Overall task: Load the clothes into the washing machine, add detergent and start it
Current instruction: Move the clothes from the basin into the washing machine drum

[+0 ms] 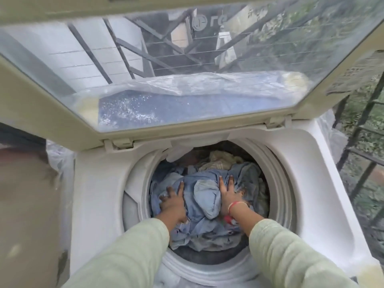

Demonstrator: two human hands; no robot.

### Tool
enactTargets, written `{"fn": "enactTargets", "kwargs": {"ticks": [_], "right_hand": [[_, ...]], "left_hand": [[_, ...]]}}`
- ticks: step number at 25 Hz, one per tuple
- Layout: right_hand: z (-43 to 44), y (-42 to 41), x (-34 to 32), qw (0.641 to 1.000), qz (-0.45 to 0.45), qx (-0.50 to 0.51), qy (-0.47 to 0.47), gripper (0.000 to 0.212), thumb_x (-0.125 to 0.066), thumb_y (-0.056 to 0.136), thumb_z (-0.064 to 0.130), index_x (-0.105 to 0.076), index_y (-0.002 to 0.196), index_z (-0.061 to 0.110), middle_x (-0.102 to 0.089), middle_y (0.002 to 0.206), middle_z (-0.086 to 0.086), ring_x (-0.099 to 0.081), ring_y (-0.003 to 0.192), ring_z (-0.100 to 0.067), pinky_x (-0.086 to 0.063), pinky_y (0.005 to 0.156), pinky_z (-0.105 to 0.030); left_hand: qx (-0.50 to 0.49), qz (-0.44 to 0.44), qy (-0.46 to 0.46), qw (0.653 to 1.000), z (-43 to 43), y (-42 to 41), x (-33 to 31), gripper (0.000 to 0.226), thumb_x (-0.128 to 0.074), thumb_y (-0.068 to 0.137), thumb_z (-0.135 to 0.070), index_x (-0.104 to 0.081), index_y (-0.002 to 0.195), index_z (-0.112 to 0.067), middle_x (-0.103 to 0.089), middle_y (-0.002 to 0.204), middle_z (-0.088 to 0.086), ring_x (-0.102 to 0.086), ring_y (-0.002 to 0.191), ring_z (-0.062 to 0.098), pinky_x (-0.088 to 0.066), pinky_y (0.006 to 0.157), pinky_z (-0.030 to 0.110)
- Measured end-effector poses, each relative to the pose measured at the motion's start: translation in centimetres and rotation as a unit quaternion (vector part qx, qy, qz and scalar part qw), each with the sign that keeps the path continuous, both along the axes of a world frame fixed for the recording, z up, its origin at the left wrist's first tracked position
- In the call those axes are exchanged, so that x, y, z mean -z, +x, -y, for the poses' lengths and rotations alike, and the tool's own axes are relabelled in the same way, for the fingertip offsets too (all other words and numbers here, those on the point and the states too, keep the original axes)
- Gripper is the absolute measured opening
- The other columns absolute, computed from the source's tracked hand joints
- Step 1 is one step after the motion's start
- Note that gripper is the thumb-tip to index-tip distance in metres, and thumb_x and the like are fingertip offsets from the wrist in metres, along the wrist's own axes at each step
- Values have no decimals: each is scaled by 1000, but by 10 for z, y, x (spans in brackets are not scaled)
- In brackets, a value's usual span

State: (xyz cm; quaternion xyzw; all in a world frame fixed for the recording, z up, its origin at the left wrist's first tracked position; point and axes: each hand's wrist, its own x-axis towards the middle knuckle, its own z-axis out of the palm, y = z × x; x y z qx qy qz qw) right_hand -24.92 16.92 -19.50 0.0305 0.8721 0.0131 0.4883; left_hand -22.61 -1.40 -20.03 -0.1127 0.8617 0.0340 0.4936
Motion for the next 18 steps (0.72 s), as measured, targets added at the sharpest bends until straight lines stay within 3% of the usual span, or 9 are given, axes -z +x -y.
{"fn": "enactTargets", "kwargs": {"ticks": [2, 4, 6, 8, 10, 12, 14, 16, 18], "right_hand": [[-10, -12, -26, 998, 58, -29, -20, 116, -69, 79, 18, 27, 144, 27, 33, 151, -11, -9, 143, -44, -26, 112, -53], [-11, -18, -66, 995, 83, -41, -49, 110, -74, 75, 23, 6, 150, 22, 8, 158, -14, -22, 141, -36, -33, 110, -43], [-3, -17, -114, 992, 23, -65, -104, 81, -71, 79, 30, -26, 146, 15, -34, 149, -13, -42, 131, -29, -41, 103, -35], [10, -6, -159, 978, -84, -45, -186, 65, -63, 87, 31, -35, 142, 13, -47, 139, -12, -47, 127, -27, -40, 100, -31], [27, 7, -193, 943, -158, 31, -291, 62, -65, 86, 31, -39, 140, 14, -50, 138, -7, -49, 125, -22, -41, 99, -29], [55, 24, -221, 895, -181, 71, -401, 54, -67, 85, 32, -48, 133, 20, -55, 127, 1, -56, 115, -16, -46, 86, -23], [97, 45, -241, 847, -185, 70, -493, 43, -68, 84, 30, -55, 125, 21, -61, 117, 2, -62, 101, -9, -48, 74, -16], [147, 68, -261, 800, -157, 61, -576, 33, -68, 85, 24, -60, 116, 21, -65, 111, 1, -65, 94, -4, -50, 77, -17], [199, 91, -275, 779, -110, 29, -616, 29, -66, 86, 21, -62, 115, 21, -67, 111, 2, -65, 97, -5, -52, 84, -20]], "left_hand": [[-3, 25, 21, 999, 2, -6, -22, 133, -83, 65, -33, 26, 143, -36, 10, 156, 15, -15, 139, 46, -35, 106, 53], [18, 28, 50, 998, 5, -5, -54, 122, -81, 65, -36, 7, 149, -29, -11, 156, 13, -27, 138, 37, -36, 107, 47], [47, -28, 101, 993, 8, -4, -97, 85, -75, 72, -38, -32, 142, -18, -41, 144, 9, -45, 127, 29, -44, 100, 38], [-2, -155, 172, 973, 17, 6, -146, 60, -69, 77, -39, -48, 129, -18, -55, 130, 6, -54, 117, 25, -47, 91, 33], [-102, -341, 220, 908, 40, 32, -194, 47, -66, 81, -42, -54, 123, -25, -62, 122, -1, -58, 111, 17, -48, 88, 31], [-207, -532, 239, 786, 81, 71, -228, 31, -65, 83, -38, -59, 111, -27, -68, 108, -7, -62, 102, 10, -49, 84, 30], [-290, -629, 211, 690, 134, 125, -246, 20, -64, 85, -31, -60, 104, -26, -67, 99, -10, -62, 97, 8, -47, 80, 28], [-353, -629, 148, 677, 191, 179, -241, 17, -65, 86, -24, -61, 102, -22, -65, 99, -10, -60, 97, 11, -44, 80, 28], [-397, -575, 97, 708, 251, 228, -217, 17, -65, 86, -20, -62, 102, -19, -66, 100, -7, -61, 100, 15, -42, 81, 27]]}}
